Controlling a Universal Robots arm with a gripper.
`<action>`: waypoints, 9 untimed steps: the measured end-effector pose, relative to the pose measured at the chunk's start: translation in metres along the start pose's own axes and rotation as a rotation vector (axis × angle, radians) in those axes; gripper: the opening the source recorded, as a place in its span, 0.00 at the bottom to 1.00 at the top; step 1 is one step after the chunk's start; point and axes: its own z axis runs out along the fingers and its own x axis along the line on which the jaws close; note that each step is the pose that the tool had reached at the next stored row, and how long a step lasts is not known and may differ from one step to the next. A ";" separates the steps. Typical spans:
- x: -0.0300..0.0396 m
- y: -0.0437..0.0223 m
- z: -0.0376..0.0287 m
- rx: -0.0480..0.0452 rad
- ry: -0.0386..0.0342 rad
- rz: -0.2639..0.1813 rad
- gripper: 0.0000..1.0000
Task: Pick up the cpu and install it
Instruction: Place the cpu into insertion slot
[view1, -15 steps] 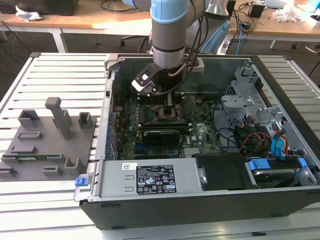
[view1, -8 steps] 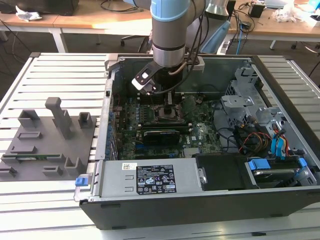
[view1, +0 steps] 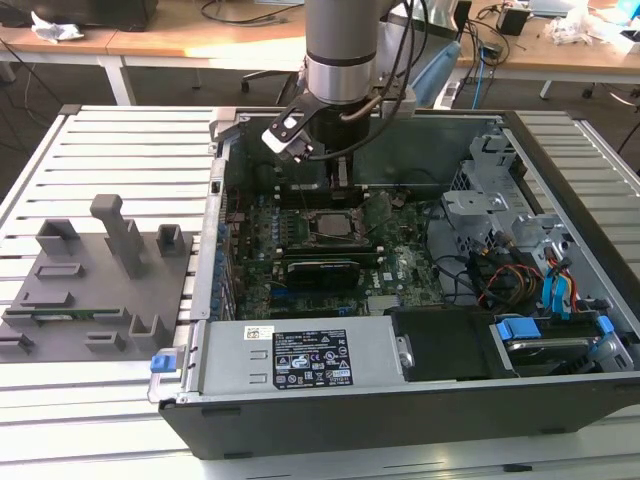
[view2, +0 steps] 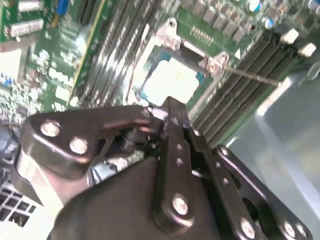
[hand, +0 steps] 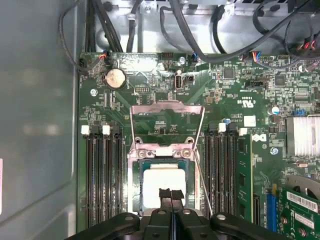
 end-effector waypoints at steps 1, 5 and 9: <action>0.0000 0.0000 0.0000 -0.0001 0.0001 0.000 0.11; 0.0000 0.0000 0.0000 0.0000 -0.0001 0.000 0.11; 0.0000 0.0000 0.0000 0.0000 -0.0003 0.000 0.11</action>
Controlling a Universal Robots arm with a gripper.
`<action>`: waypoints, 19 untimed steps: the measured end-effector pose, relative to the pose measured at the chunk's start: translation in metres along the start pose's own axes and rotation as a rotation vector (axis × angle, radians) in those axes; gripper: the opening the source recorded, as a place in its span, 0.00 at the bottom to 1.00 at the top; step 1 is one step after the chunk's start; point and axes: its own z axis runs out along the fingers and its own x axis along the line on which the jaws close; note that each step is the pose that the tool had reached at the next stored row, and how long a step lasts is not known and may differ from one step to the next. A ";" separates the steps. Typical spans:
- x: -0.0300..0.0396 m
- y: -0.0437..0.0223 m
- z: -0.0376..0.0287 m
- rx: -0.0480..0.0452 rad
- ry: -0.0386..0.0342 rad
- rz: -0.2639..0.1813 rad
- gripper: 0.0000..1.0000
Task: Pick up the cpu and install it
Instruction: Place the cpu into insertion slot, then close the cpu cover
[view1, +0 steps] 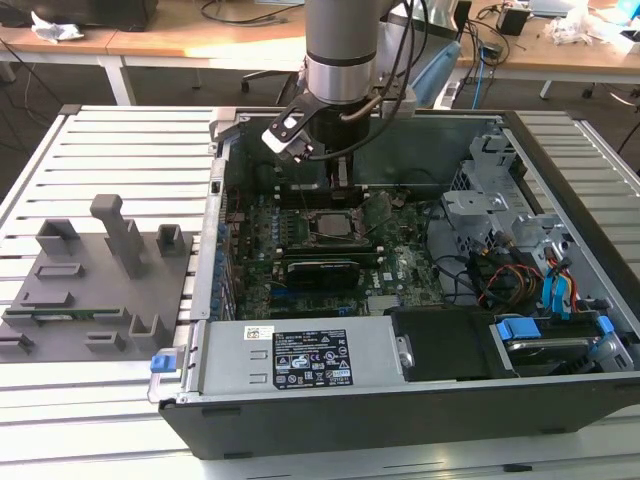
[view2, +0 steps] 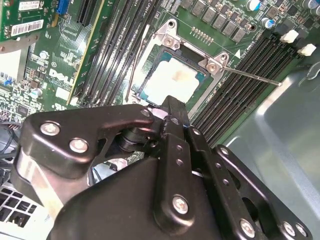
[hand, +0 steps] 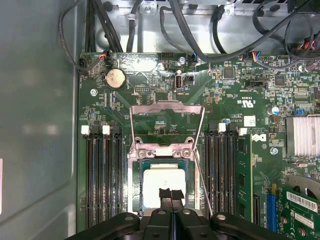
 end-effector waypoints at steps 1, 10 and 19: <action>0.0000 0.0000 0.0000 0.0001 0.0000 0.000 0.11; 0.0000 0.0000 0.0000 0.0001 -0.0002 0.000 0.11; -0.0011 0.0021 -0.0307 -0.0001 0.0000 0.000 0.11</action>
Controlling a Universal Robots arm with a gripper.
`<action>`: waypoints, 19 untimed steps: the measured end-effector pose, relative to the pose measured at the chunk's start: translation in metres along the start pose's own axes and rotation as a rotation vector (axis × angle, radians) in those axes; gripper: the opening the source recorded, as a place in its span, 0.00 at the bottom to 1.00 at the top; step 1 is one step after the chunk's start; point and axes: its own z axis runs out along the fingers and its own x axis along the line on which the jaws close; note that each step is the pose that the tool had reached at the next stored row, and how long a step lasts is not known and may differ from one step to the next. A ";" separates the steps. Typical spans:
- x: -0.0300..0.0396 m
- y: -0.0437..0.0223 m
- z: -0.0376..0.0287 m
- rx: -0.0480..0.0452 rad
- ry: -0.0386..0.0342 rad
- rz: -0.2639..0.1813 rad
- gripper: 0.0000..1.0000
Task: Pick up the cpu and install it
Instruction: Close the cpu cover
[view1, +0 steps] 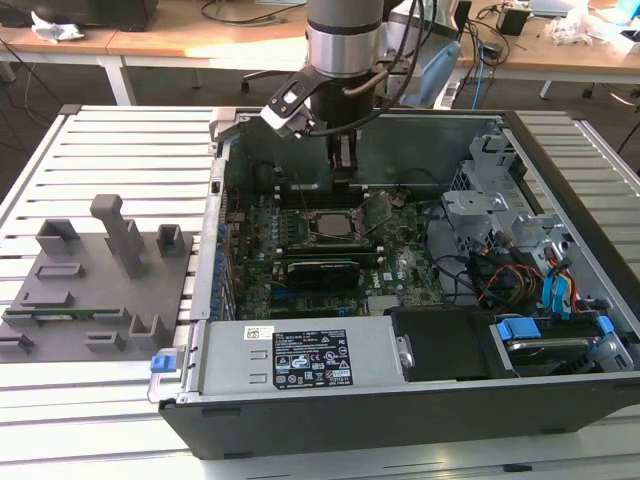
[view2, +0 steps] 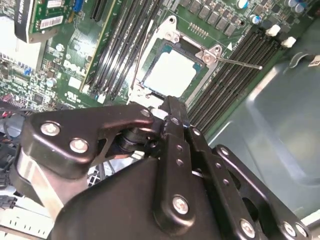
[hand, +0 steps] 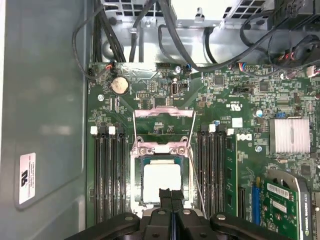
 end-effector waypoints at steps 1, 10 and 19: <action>0.0000 0.0001 -0.0002 0.0001 -0.0002 0.000 0.11; 0.0003 0.0467 0.0030 0.0028 -0.0003 0.000 0.11; 0.0007 0.0915 0.0063 0.0050 0.0000 0.000 0.11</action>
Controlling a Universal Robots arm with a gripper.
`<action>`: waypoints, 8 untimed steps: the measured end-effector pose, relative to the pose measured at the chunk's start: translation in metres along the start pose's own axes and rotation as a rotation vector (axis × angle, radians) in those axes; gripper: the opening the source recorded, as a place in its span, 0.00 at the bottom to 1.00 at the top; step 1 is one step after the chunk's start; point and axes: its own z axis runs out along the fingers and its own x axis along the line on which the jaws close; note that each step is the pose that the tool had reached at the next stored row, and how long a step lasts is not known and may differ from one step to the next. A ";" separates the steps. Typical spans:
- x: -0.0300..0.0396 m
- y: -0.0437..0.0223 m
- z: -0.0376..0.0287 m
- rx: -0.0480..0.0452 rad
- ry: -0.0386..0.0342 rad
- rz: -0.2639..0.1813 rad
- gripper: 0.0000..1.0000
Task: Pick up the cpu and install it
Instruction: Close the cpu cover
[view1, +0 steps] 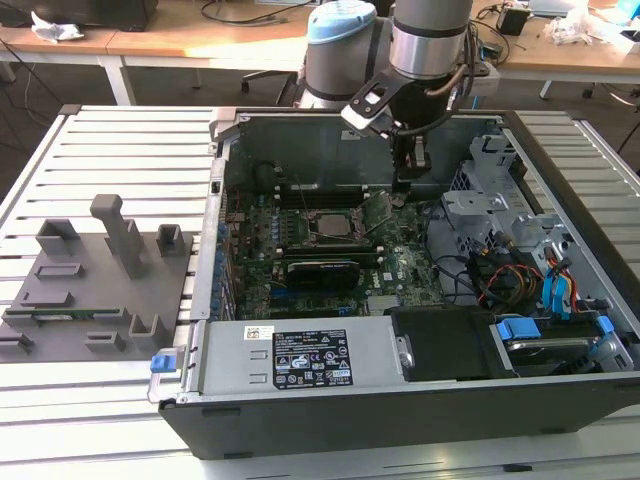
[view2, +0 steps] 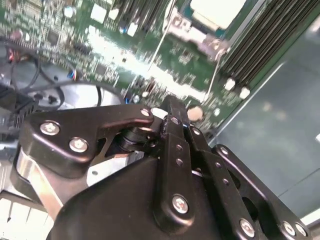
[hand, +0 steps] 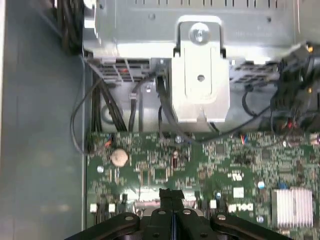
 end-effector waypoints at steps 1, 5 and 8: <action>0.0001 0.0020 0.0008 0.0000 -0.0001 0.000 0.11; 0.0005 0.0092 0.0118 0.0023 -0.0002 0.000 0.11; 0.0007 0.0094 0.0207 0.0049 -0.0003 0.000 0.11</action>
